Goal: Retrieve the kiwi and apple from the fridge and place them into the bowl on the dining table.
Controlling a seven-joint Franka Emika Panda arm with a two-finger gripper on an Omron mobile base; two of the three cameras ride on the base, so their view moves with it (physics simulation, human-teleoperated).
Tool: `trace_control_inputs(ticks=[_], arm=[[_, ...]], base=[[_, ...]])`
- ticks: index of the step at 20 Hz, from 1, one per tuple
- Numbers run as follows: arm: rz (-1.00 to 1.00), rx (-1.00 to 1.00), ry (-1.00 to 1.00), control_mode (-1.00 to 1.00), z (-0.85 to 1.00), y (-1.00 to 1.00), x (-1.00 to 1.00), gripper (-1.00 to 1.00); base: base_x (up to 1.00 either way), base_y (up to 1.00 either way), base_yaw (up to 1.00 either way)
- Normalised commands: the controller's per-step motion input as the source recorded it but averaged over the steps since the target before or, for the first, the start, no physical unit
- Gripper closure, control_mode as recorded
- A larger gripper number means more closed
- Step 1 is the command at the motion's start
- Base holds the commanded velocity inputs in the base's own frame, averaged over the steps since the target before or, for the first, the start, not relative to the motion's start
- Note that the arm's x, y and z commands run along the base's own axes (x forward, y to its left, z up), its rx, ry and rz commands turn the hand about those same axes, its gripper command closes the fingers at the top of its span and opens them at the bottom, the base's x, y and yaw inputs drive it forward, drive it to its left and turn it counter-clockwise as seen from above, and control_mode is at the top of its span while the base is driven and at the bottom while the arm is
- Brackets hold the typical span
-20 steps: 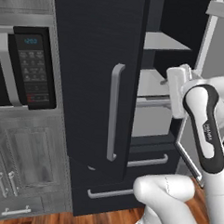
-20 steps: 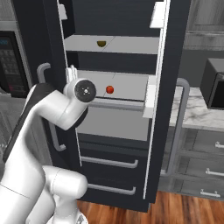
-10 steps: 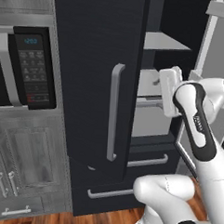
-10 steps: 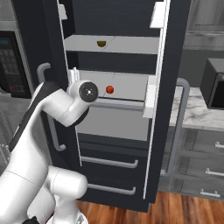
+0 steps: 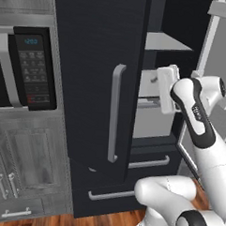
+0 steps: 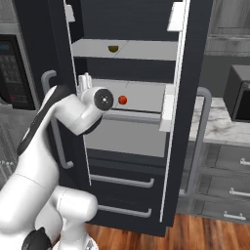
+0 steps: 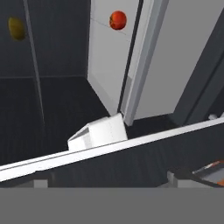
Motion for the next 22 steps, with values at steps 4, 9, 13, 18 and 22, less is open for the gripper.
trace_control_inputs(ticks=[4, 9, 13, 18, 22], arm=[[0.0, 0.0, -0.06, -1.0, 0.02, 0.06, 0.38, -1.0], [0.01, 0.0, -0.05, -1.0, 0.0, 0.15, 0.47, -1.0], [0.04, 0.0, 0.0, -1.0, 0.0, 0.11, 0.33, -1.0], [0.1, 0.0, 0.0, -1.0, 0.0, 0.0, 0.26, -1.0], [0.09, 0.0, 0.0, -1.0, 0.0, 0.0, 0.37, -1.0]], base=[[0.0, 0.0, 0.0], [0.0, 0.0, 0.0], [0.0, 0.0, 0.0], [0.0, 0.0, 0.0], [0.0, 0.0, 0.0]])
